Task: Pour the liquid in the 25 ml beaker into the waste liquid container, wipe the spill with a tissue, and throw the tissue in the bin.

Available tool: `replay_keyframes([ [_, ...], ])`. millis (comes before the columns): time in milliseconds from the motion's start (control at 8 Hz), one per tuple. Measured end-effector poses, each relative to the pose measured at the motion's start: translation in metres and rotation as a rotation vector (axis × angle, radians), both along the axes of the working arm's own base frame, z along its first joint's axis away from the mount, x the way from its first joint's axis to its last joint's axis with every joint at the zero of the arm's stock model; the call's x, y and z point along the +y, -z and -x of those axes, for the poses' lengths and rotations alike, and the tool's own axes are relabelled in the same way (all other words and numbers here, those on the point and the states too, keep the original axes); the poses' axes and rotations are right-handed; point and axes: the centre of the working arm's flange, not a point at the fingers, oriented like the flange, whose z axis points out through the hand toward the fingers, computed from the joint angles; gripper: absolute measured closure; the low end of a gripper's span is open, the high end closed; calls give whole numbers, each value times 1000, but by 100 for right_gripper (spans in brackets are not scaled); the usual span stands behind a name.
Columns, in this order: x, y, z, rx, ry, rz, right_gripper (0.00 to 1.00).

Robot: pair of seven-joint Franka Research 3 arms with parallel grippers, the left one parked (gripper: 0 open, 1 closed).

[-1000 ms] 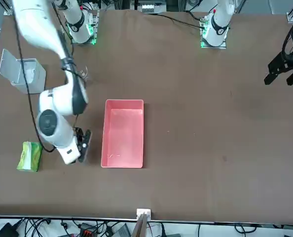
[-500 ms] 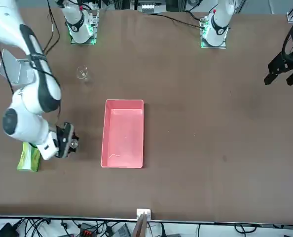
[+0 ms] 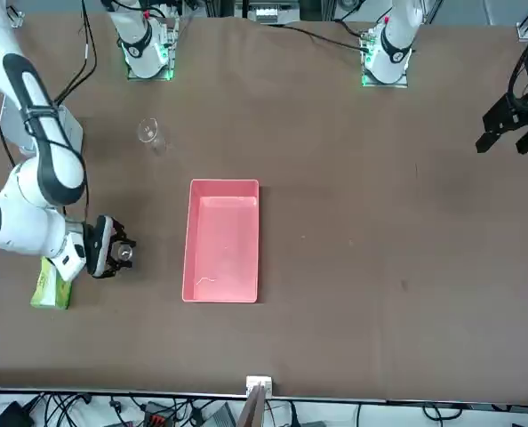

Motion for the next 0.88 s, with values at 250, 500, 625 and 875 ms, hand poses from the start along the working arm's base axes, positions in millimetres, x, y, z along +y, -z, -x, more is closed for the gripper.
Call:
replay_keyframes([
  [250,-16,17,2,-7,-19,-78,52],
  [500,-32,38,5,-7,-39,-113,52],
  [625,-39,50,6,-9,-45,-128,52],
  [875,-48,72,8,-29,-57,-153,52],
])
